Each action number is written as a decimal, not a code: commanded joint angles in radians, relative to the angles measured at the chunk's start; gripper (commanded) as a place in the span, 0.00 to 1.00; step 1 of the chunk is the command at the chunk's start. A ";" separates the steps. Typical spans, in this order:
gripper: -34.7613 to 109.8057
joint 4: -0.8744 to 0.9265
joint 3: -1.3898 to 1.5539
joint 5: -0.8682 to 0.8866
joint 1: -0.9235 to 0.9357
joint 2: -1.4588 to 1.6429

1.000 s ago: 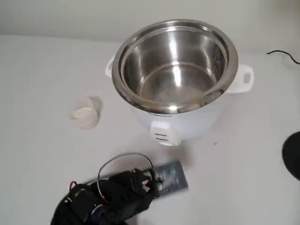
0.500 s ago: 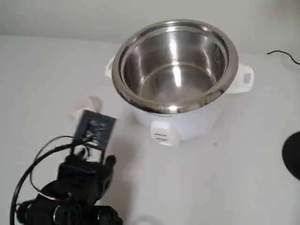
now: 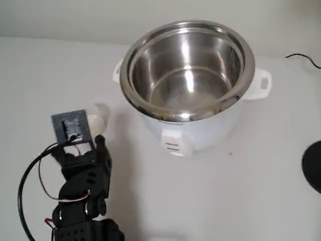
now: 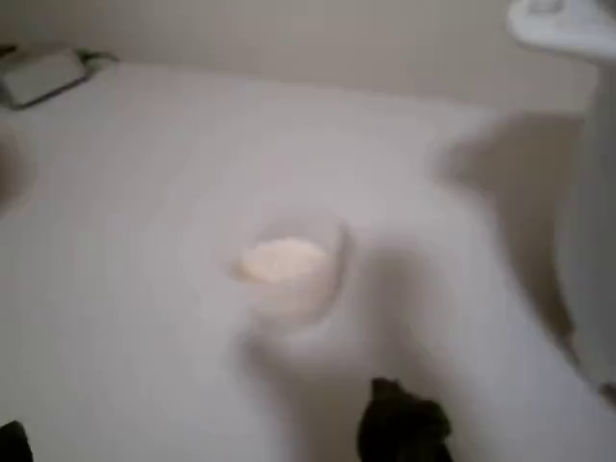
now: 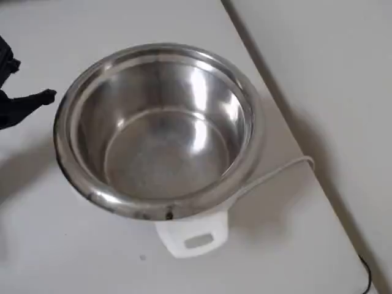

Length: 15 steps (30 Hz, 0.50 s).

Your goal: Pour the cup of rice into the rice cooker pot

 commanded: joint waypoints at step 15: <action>0.57 -1.388 -0.077 0.003 0.095 -1.373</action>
